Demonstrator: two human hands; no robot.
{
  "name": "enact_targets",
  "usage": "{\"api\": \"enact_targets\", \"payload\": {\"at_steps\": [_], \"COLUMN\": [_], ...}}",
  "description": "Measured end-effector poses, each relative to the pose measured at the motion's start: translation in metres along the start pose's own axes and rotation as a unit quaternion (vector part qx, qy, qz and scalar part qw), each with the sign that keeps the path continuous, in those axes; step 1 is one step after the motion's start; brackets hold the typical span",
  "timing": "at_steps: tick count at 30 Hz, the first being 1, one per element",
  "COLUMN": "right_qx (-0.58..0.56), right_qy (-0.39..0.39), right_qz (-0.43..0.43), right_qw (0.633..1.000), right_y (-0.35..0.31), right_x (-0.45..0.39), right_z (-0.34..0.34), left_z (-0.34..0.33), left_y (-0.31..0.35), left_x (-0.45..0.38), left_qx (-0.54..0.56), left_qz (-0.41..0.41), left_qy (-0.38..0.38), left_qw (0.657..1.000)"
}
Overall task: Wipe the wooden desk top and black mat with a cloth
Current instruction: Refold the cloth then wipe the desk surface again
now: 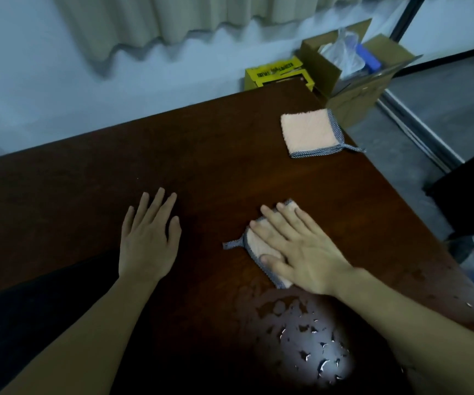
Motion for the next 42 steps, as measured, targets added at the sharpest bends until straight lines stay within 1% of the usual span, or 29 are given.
{"api": "enact_targets", "payload": {"at_steps": [1,3,5,6,8,10,12,14,16,18,20,23,25,28,32,34,37,39,42], "right_qx": [0.001,0.007,-0.010,-0.018,-0.036,-0.033,-0.011,-0.017,-0.024,-0.009,0.002,-0.020,-0.036,-0.047,-0.021,-0.028,-0.007,-0.001,-0.022], "right_qy": [0.010,0.043,0.039,0.037,0.039,0.046,0.064,0.049,0.026,0.023,0.039,0.042,0.044,0.045,0.063,0.047,0.031,0.038,0.048], "right_qz": [-0.017,-0.085,-0.158,-0.183,-0.207,-0.186,-0.140,-0.082,-0.046,-0.064,-0.120,-0.195,-0.215,-0.206,-0.115,-0.081,-0.094,-0.123,-0.149], "right_qw": [1.000,0.995,0.987,0.982,0.977,0.981,0.988,0.995,0.998,0.998,0.992,0.980,0.975,0.976,0.991,0.995,0.995,0.992,0.987], "right_y": [0.011,0.035,0.053,0.055,0.042,0.019,-0.006,-0.018,-0.010,0.017,0.051,0.094,0.104,0.095,0.075,0.083,0.116,0.140,0.160], "right_x": [-0.005,-0.028,-0.057,-0.069,-0.082,-0.075,-0.050,-0.018,0.004,0.008,-0.006,-0.047,-0.070,-0.076,-0.028,-0.006,0.000,-0.014,-0.047], "right_z": [0.003,0.010,0.017,0.020,0.022,0.017,0.008,0.002,-0.002,0.001,0.008,0.019,0.026,0.029,0.016,0.012,0.013,0.020,0.030], "left_z": [0.000,-0.001,-0.003,-0.003,-0.003,-0.003,-0.002,-0.001,0.002,0.006,0.008,-0.001,-0.012,-0.025,-0.031,-0.036,-0.045,-0.046,-0.047], "left_y": [0.000,-0.001,-0.003,-0.003,-0.004,-0.003,-0.002,-0.001,0.003,0.017,0.041,0.085,0.110,0.140,0.157,0.155,0.153,0.155,0.155], "left_x": [0.000,-0.001,-0.001,-0.001,-0.001,0.000,0.000,0.000,-0.001,-0.005,-0.011,-0.028,-0.038,-0.058,-0.077,-0.077,-0.073,-0.075,-0.075], "left_qx": [-0.004,-0.006,-0.008,-0.008,-0.010,-0.018,-0.020,-0.019,-0.011,0.007,0.023,0.043,0.047,0.056,0.058,0.034,-0.020,-0.022,-0.030], "left_qz": [-0.009,-0.020,-0.021,-0.018,-0.017,-0.022,-0.028,-0.024,-0.011,-0.004,-0.031,-0.073,-0.080,-0.080,-0.075,-0.072,-0.064,-0.059,-0.062], "left_qy": [0.005,0.009,0.008,0.007,0.007,0.002,-0.010,-0.026,-0.033,-0.039,-0.035,-0.025,-0.019,-0.017,-0.033,-0.047,-0.048,-0.040,-0.034], "left_qw": [1.000,1.000,1.000,1.000,1.000,1.000,0.999,0.999,0.999,0.999,0.999,0.996,0.996,0.995,0.995,0.996,0.997,0.997,0.997]}}
Point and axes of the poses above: each hand's wrist, its own x-axis away from the middle knuckle, its own z-axis out of the back of the hand, y = z × x, the point moved 2 cm from there along -x, towards the middle knuckle, and after that the axes turned 4 degrees about z, right-handed, at the moved point
